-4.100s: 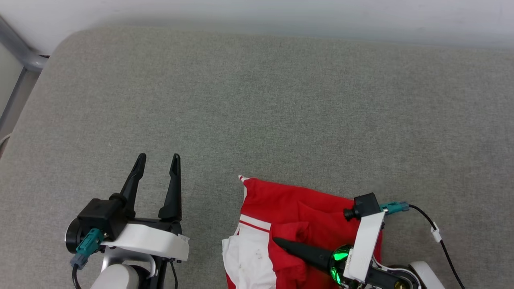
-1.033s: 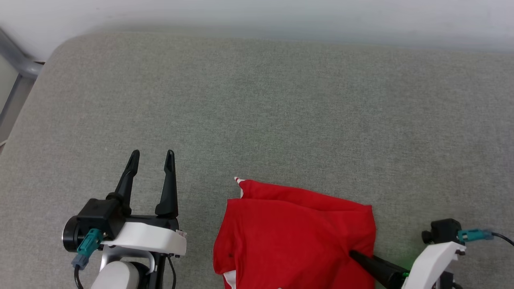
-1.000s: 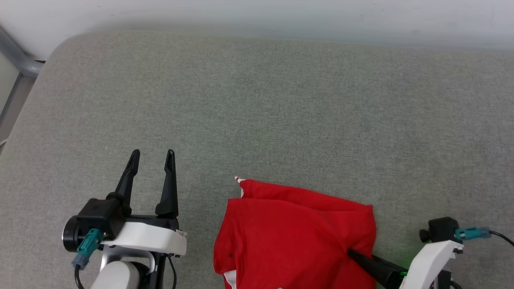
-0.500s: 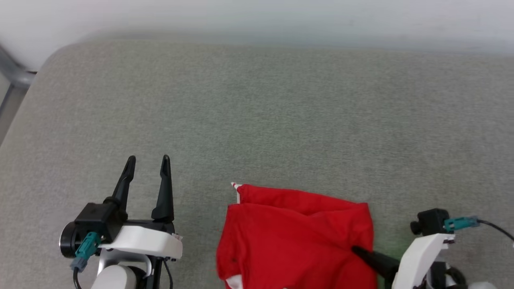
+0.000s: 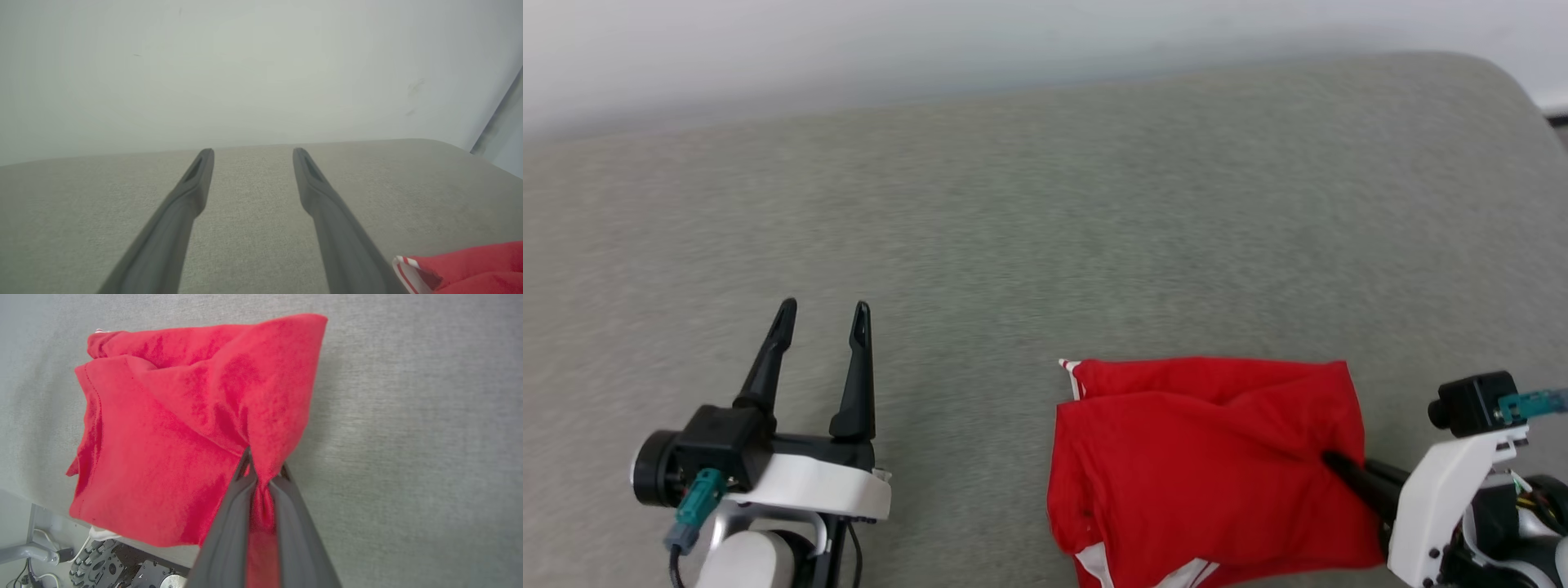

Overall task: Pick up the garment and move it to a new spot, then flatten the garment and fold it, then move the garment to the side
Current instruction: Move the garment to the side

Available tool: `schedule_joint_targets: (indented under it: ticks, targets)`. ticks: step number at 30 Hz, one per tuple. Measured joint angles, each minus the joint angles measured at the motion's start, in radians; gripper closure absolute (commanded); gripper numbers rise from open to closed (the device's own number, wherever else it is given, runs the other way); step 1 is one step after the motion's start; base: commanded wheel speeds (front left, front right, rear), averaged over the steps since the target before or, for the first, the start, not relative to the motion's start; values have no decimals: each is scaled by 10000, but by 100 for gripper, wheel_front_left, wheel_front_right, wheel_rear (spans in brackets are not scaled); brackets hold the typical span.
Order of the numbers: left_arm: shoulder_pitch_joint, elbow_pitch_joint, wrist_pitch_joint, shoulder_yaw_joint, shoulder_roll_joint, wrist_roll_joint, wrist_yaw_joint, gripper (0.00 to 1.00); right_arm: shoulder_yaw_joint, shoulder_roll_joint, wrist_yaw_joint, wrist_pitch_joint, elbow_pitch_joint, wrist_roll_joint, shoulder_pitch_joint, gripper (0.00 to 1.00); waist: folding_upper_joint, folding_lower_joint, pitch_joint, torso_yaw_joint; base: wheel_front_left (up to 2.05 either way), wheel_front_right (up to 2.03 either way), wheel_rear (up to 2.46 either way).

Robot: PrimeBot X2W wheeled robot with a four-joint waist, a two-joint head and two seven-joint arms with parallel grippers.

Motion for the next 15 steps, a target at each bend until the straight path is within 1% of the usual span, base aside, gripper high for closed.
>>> schedule_joint_targets:
  ticks: [4,7,9,11,15]
  targets:
    - [-310,-205,36,-40,159,127,-48,0,25,-35,0,-119,-38,15,-420,100,0,0,280,-835,0,0,0]
    - [-615,-510,215,-123,311,311,-84,0,59,-90,0,-500,54,0,-983,100,0,0,648,-1374,0,0,0]
    - [-931,-708,378,-253,458,456,-169,0,52,-88,0,-819,251,2,-1444,100,0,1,1022,-1635,0,0,0]
    - [-1208,-918,562,-397,520,573,-249,0,-44,-226,4,-1076,529,-194,-1887,100,0,1,1415,-1858,0,0,0]
    - [-1848,-1271,874,-589,681,731,-407,0,-685,-621,2,-1473,1095,-512,-2679,100,0,2,2211,-2211,0,0,0]
